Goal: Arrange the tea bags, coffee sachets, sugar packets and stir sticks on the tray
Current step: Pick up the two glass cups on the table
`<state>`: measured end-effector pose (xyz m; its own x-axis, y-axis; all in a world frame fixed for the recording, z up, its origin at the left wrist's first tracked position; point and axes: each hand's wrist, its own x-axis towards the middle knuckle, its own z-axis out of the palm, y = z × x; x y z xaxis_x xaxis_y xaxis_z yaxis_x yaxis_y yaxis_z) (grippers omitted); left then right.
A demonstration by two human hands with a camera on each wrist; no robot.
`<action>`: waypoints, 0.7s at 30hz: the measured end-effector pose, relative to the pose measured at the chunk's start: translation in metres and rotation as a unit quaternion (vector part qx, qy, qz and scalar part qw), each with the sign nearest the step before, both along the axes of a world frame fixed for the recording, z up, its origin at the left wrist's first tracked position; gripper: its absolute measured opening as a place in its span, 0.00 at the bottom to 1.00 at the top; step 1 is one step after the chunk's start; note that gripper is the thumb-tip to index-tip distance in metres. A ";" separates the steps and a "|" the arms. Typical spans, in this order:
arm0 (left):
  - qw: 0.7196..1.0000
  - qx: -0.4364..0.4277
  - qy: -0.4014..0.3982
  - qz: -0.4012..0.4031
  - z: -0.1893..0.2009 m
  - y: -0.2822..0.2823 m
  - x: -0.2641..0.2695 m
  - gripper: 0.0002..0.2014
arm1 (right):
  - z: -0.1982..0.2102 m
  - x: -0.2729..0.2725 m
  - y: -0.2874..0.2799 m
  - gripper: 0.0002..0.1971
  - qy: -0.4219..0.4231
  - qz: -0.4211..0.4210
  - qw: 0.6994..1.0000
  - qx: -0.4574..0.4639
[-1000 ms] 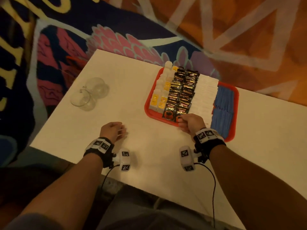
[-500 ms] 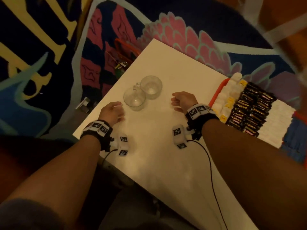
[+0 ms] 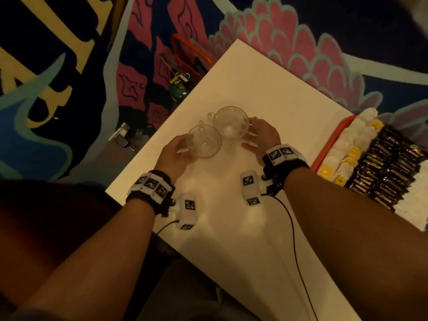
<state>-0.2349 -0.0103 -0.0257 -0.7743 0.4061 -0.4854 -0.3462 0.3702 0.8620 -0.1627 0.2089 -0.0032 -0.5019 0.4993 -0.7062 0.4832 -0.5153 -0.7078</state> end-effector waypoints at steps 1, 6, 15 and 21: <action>0.999 0.017 -0.018 0.033 -0.001 0.002 0.006 0.25 | -0.003 0.002 -0.002 0.12 -0.002 0.000 1.000 0.001; 0.993 0.020 -0.035 0.112 -0.009 0.003 0.009 0.19 | -0.012 0.004 -0.002 0.15 -0.023 -0.001 1.000 0.007; 0.997 -0.010 -0.012 -0.075 0.013 0.004 -0.028 0.30 | -0.004 -0.007 0.001 0.10 0.013 0.011 0.999 -0.032; 0.999 -0.031 0.018 0.012 0.010 -0.012 -0.011 0.18 | -0.014 0.006 -0.005 0.11 -0.009 0.018 1.000 -0.006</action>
<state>-0.2462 -0.0224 -0.0158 -0.8008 0.3580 -0.4802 -0.3240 0.4154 0.8500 -0.1569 0.2035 -0.0173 -0.5067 0.4726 -0.7211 0.5139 -0.5060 -0.6927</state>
